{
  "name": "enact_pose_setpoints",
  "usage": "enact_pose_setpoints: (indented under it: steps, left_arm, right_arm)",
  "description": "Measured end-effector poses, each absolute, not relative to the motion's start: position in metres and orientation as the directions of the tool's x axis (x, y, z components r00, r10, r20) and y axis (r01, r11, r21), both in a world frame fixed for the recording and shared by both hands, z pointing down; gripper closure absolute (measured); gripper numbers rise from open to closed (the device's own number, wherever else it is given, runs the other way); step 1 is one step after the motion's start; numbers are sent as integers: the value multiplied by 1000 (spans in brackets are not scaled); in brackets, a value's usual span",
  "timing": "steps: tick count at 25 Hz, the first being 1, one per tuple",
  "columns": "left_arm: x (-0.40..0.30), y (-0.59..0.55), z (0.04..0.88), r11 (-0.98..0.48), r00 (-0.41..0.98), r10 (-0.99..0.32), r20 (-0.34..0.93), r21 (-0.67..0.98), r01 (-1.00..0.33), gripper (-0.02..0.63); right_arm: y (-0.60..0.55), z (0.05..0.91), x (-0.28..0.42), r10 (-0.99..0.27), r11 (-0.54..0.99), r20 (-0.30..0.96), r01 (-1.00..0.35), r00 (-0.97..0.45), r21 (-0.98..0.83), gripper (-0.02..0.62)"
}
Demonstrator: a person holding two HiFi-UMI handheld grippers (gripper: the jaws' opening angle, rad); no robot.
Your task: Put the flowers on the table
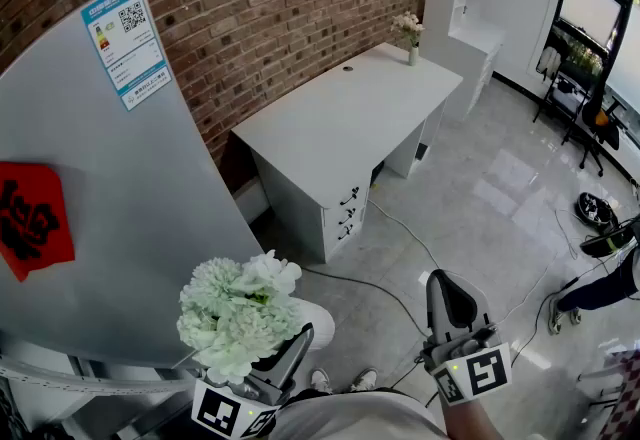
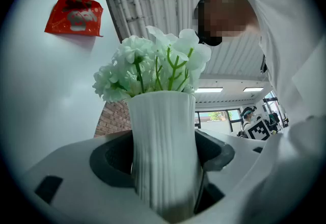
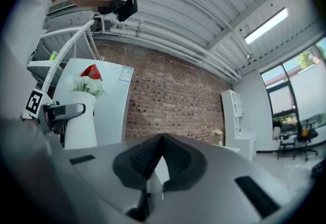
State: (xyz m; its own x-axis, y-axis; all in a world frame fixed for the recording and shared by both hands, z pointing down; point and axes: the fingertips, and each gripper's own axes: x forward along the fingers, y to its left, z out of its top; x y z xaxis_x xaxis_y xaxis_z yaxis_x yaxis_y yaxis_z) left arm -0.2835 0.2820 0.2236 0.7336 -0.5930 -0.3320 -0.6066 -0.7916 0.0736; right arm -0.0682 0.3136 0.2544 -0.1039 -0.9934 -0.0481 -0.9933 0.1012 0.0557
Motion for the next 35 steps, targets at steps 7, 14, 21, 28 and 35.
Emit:
enact_pose_setpoints:
  steps: [7, 14, 21, 28, 35]
  left_arm:
    - [-272, 279, 230, -791, 738, -596, -318, 75, -607, 255]
    - [-264, 273, 241, -767, 727, -627, -278, 60, -639, 255]
    - [-256, 268, 245, -741, 705, -657, -267, 56, -669, 255]
    - [-233, 270, 246, -730, 694, -664, -278, 42, -682, 255]
    - [-214, 271, 251, -716, 681, -680, -271, 48, -696, 255]
  right_arm:
    - [314, 259, -61, -993, 107, -37, -993, -109, 49, 580]
    - [314, 267, -49, -995, 89, -28, -995, -91, 50, 580]
    - [312, 272, -37, -994, 104, -22, -994, -105, 38, 580]
    - [310, 284, -21, -990, 142, -18, -990, -143, 18, 580]
    - [311, 289, 1, -988, 150, -18, -988, -150, 28, 580]
